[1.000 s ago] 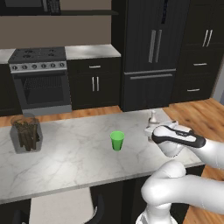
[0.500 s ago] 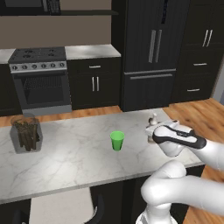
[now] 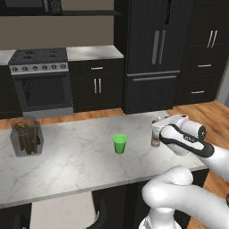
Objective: Open the cabinet directly in front. Then move the liquor and the cup to the dining counter with the jar on it.
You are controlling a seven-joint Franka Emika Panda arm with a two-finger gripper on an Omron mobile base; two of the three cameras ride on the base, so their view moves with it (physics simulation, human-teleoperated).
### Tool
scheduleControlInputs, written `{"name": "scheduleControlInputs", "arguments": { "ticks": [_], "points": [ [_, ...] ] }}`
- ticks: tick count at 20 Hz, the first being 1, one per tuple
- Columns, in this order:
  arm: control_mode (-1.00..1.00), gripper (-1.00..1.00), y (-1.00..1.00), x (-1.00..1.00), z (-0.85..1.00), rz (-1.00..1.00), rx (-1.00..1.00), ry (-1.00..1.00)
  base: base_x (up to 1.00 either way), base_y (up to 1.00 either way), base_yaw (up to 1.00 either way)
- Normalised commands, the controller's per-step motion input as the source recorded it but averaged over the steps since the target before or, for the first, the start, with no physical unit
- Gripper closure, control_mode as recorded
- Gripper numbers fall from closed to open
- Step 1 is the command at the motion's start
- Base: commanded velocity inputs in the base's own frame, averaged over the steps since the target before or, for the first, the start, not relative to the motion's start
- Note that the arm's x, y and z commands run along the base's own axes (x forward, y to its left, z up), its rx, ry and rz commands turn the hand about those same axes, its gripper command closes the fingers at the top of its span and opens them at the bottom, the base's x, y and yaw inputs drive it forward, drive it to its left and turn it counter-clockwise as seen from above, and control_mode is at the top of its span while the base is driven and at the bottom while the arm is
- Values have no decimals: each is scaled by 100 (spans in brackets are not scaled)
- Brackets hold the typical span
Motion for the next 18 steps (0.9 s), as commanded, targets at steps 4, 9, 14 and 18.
{"name": "scheduleControlInputs", "arguments": {
  "ticks": [4,9,14,18],
  "points": [
    [-100,-100,1,-13,100,0,0,0,0,0,0],
    [-100,-100,1,-47,100,0,0,17,0,0,0],
    [-100,-100,0,-98,88,0,0,13,0,0,0],
    [-100,-100,-7,-100,-3,0,0,-23,0,0,0]
  ]
}}
